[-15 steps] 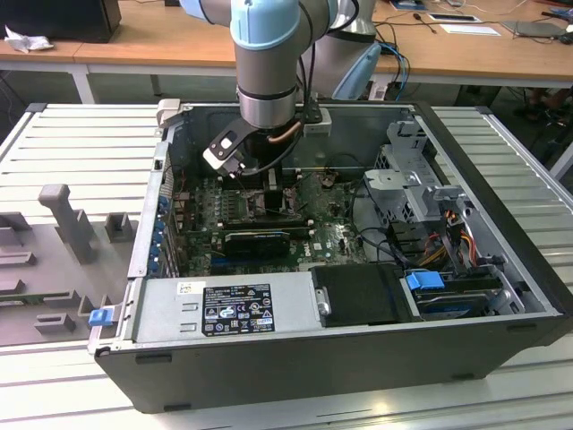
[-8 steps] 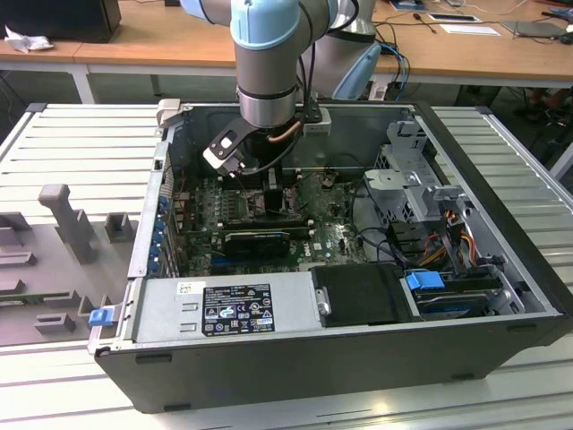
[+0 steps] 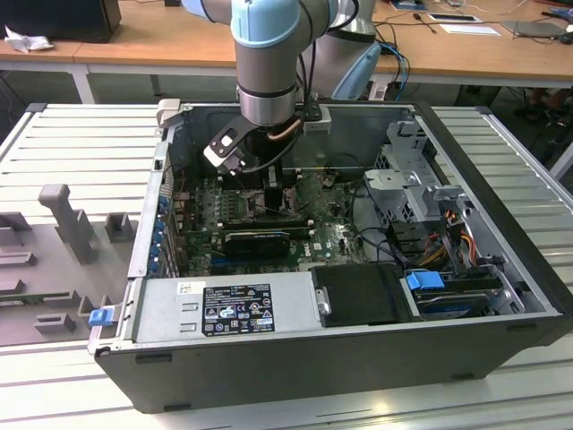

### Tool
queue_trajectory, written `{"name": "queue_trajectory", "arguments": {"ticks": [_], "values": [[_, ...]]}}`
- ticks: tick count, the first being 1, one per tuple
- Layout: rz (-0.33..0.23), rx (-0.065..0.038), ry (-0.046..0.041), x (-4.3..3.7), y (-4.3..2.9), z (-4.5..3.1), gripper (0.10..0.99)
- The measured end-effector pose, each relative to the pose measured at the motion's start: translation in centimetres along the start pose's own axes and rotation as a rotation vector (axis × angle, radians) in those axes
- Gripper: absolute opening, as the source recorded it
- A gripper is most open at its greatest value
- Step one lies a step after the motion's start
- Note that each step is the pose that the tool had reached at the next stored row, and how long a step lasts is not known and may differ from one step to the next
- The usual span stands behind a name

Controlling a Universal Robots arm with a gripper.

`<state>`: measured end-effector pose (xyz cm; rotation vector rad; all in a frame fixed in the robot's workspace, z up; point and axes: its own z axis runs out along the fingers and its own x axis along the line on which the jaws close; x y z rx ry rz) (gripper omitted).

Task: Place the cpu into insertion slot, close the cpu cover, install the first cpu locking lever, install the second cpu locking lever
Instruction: 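Place the cpu into insertion slot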

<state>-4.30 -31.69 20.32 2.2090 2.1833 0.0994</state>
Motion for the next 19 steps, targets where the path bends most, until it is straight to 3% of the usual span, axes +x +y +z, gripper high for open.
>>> {"name": "queue_trajectory", "arguments": {"ticks": [5, 7, 8, 9, 13, 19], "values": [[0.0, 0.0, -0.0015, 0.02, 0.08, -1.06, 0.588], [-0.001, 0.0, -0.0094, 0.02, 0.08, -1.15, 0.463], [-0.001, 0.0, -0.0121, 0.0, 0.08, -1.16, 0.341], [-0.001, 0.0, -0.0138, -0.01, 0.08, -1.16, 0.341], [-0.002, 0.0, -0.0231, -0.06, 0.09, -1.22, 0.106], [-0.002, 0.0, -0.0245, -0.04, 0.13, -1.89, 0.106]]}}
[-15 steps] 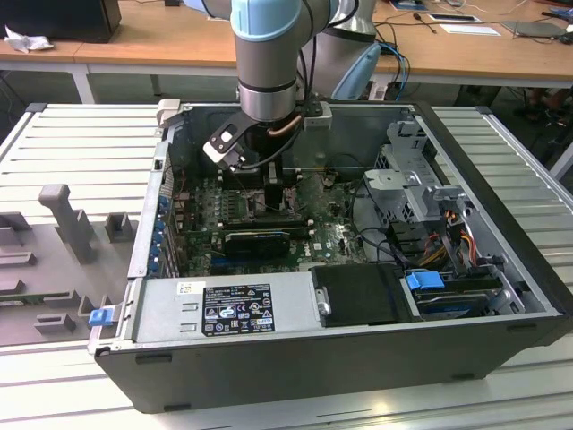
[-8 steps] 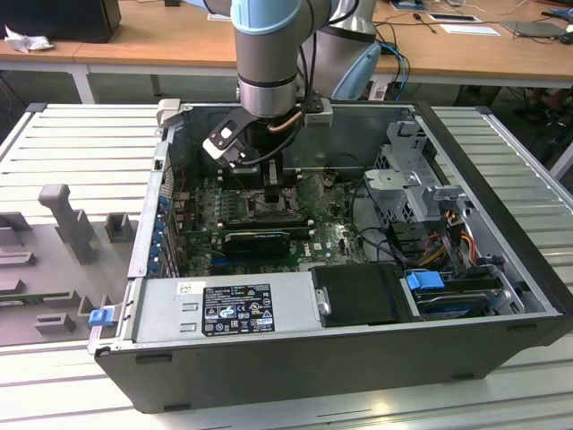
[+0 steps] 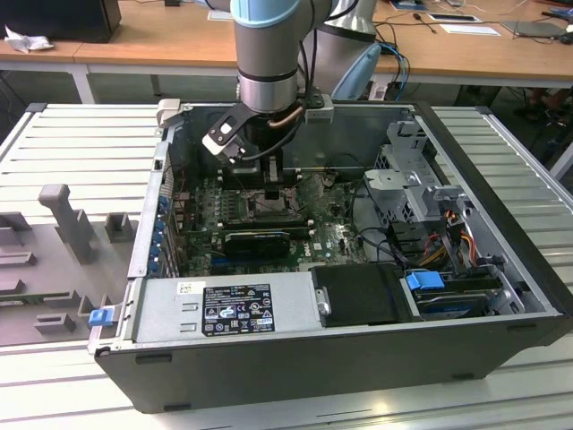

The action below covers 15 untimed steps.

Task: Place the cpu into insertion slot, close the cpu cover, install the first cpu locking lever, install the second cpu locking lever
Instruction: 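Place the cpu into insertion slot, then close the cpu cover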

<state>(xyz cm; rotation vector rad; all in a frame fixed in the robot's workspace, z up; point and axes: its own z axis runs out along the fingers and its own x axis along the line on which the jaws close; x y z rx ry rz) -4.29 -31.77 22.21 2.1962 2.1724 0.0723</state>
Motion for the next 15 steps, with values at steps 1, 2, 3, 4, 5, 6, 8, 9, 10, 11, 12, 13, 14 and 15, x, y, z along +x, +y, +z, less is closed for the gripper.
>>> {"name": "queue_trajectory", "arguments": {"ticks": [1, 2, 3, 4, 5, 6, 8, 9, 10, 11, 12, 13, 14, 15], "values": [[0.0, 0.0, -0.0001, 0.0, 0.01, -0.16, 0.106], [0.0, 0.0, -0.0002, 0.0, 0.02, -0.29, 0.106], [0.0, 0.0, -0.0002, 0.0, 0.03, -0.44, 0.106], [0.0, 0.0, -0.0002, 0.0, 0.04, -0.56, 0.106], [0.0, 0.0, 0.0001, 0.0, 0.05, -0.63, 0.106], [0.0, 0.0, -0.0001, -0.01, 0.19, -0.63, 0.106], [0.0, 0.001, 0.0001, -0.1, 0.36, -0.62, 0.106], [0.0, 0.001, -0.0001, -0.14, 0.39, -0.63, 0.106], [0.0, 0.0, 0.0001, -0.17, 0.47, -0.61, 0.106], [0.001, 0.0, 0.0002, -0.17, 0.51, -0.61, 0.106], [0.002, 0.001, 0.0002, -0.17, 0.52, -0.61, 0.106], [0.002, 0.001, 0.0001, -0.17, 0.52, -0.62, 0.106], [0.002, 0.001, -0.0001, -0.17, 0.53, -0.69, 0.106], [0.002, 0.001, 0.0001, -0.17, 0.53, -0.77, 0.106]]}}
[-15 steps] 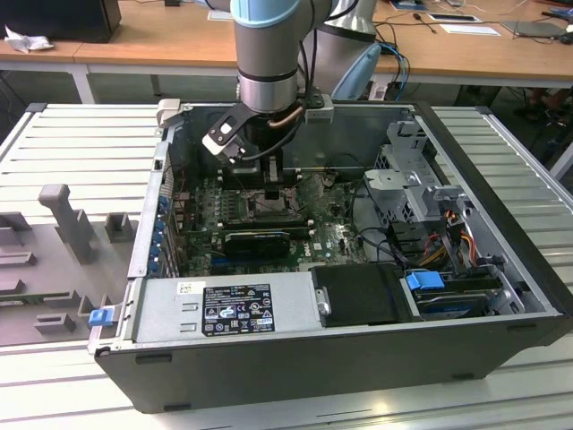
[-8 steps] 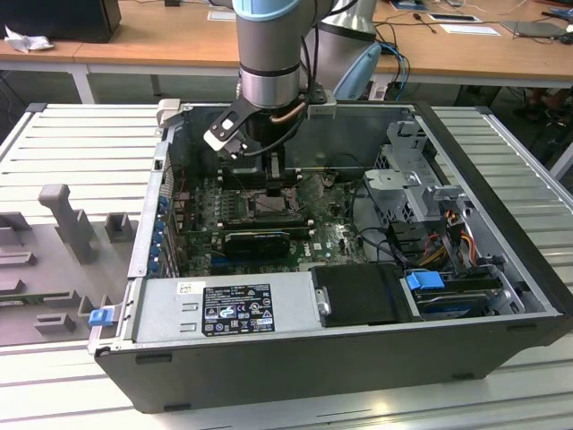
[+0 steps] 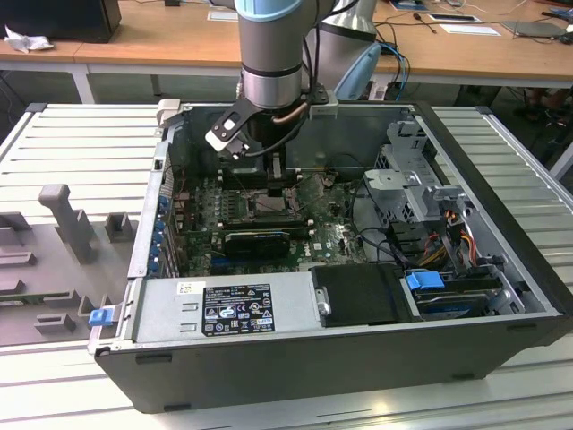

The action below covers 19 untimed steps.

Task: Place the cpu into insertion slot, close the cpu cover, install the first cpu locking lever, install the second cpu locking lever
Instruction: 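Close the cpu cover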

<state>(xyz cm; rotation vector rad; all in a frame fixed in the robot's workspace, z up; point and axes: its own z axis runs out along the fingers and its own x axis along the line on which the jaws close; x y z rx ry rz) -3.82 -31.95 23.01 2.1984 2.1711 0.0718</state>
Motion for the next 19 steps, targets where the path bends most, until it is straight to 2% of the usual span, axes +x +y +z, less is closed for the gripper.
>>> {"name": "queue_trajectory", "arguments": {"ticks": [3, 5, 10, 12, 19], "values": [[0.0, 0.0, 0.0, 0.0, 0.03, -0.4, 0.106], [0.0, 0.0, 0.0001, 0.0, 0.09, -1.17, 0.106], [0.0, 0.0, 0.0, 0.0, 0.1, -1.45, 0.106], [0.0, 0.0, 0.0, 0.0, 0.13, -1.9, 0.106], [0.0, 0.0, 0.0, 0.0, 0.16, -2.22, 0.106]]}}
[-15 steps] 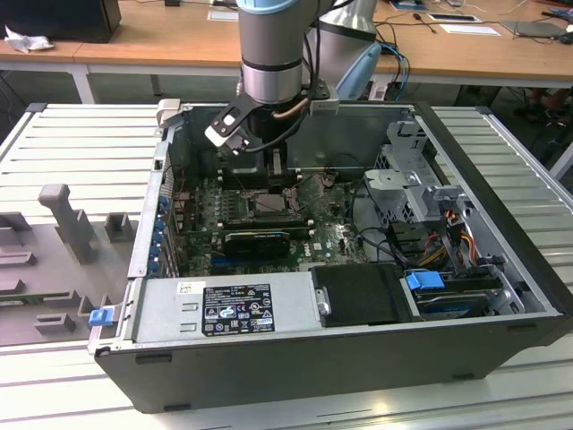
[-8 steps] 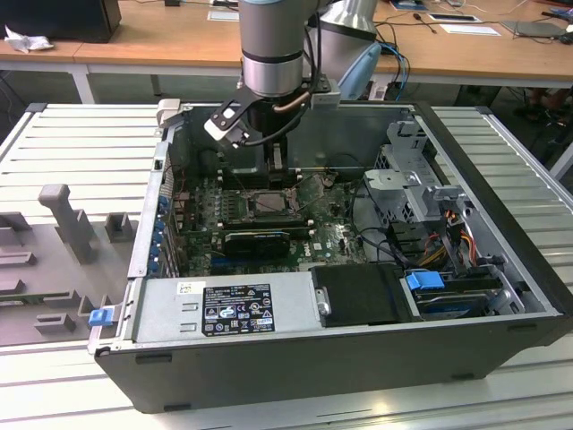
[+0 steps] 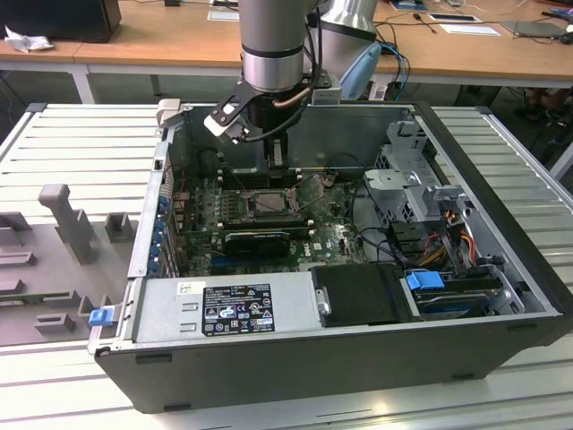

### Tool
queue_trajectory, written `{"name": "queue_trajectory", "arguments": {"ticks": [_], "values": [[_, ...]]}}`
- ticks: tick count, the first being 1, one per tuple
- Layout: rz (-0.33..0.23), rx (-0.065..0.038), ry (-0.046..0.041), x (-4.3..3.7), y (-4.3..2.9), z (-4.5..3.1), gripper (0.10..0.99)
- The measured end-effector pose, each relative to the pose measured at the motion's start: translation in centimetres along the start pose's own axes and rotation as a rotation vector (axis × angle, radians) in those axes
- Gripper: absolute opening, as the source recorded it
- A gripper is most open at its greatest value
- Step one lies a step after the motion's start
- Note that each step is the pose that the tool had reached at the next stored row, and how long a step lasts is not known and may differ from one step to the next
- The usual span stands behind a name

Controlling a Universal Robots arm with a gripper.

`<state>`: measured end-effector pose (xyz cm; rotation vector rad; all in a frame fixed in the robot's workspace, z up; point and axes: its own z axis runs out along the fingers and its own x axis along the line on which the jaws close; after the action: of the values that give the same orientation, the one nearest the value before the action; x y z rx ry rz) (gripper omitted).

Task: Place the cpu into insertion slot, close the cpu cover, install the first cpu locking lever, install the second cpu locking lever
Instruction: 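Close the cpu cover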

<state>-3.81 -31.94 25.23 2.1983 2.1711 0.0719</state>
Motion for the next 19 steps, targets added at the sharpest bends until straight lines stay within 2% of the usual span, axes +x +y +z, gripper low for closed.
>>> {"name": "queue_trajectory", "arguments": {"ticks": [5, 19], "values": [[0.0, 0.0, 0.0, 0.0, 0.03, -0.39, 0.106], [0.0, 0.0, 0.0001, 0.0, 0.12, -0.69, 0.106]]}}
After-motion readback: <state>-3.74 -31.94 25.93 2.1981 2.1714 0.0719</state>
